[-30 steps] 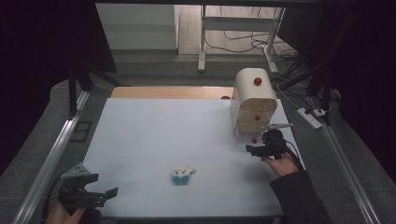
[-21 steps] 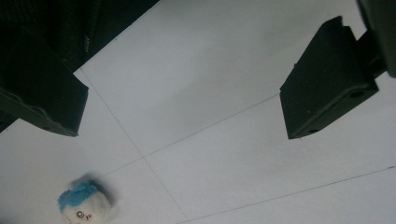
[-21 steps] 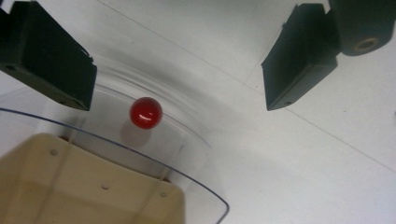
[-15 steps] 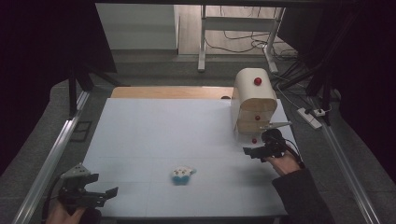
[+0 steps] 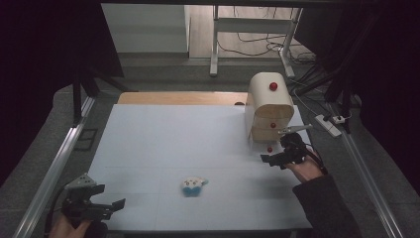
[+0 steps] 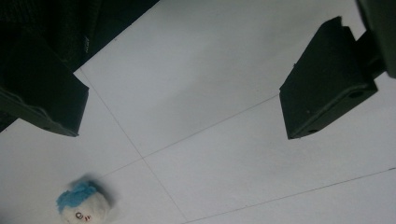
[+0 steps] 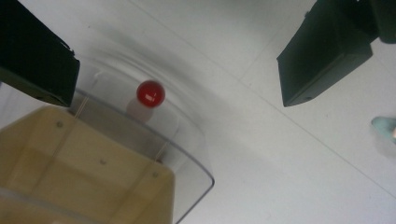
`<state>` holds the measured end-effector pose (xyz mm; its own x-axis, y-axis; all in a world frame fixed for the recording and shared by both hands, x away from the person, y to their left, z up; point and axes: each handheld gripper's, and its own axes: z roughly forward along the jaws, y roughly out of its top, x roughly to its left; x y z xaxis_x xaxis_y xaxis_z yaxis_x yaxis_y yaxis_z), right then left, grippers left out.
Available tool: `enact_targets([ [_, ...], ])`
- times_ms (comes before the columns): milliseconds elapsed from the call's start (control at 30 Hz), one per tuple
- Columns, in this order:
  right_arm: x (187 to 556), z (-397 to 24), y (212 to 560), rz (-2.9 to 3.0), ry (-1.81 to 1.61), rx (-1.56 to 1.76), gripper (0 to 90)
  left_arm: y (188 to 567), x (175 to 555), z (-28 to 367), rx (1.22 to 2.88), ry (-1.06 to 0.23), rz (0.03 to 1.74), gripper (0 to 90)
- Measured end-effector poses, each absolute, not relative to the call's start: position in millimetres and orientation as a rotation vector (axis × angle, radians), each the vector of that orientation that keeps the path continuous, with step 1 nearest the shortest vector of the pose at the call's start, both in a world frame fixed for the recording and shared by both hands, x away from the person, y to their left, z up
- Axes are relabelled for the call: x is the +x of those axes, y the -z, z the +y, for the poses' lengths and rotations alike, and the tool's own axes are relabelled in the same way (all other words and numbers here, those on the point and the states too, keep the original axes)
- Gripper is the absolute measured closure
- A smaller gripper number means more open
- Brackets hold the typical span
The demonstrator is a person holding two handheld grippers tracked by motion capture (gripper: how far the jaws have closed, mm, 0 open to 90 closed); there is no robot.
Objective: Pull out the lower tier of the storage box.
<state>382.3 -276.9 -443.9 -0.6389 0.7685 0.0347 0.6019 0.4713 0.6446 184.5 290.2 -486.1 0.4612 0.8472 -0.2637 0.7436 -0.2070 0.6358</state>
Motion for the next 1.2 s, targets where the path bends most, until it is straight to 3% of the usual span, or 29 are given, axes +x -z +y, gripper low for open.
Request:
enact_targets([
  [467, 407.4, -268.7, 443.2, 2.475, -0.835, 1.189, 0.0, 486.2, 184.6, 290.5, 1.989, -0.181, 1.323, 1.4],
  [600, 412.3, -267.5, 446.2, 2.477, -0.824, 1.221, 6.6, 486.2, 184.6, 290.5, 1.989, -0.181, 1.323, 1.4],
  [1000, 419.6, -263.9, 453.0, 2.531, -0.763, 1.235, 42.9, 486.3, 184.6, 290.5, 1.99, -0.179, 1.323, 1.6],
  [1200, 414.6, -261.8, 458.1, 2.565, -0.732, 1.215, 49.4, 486.3, 184.5, 290.2, 1.992, -0.181, 1.322, 1.7],
])
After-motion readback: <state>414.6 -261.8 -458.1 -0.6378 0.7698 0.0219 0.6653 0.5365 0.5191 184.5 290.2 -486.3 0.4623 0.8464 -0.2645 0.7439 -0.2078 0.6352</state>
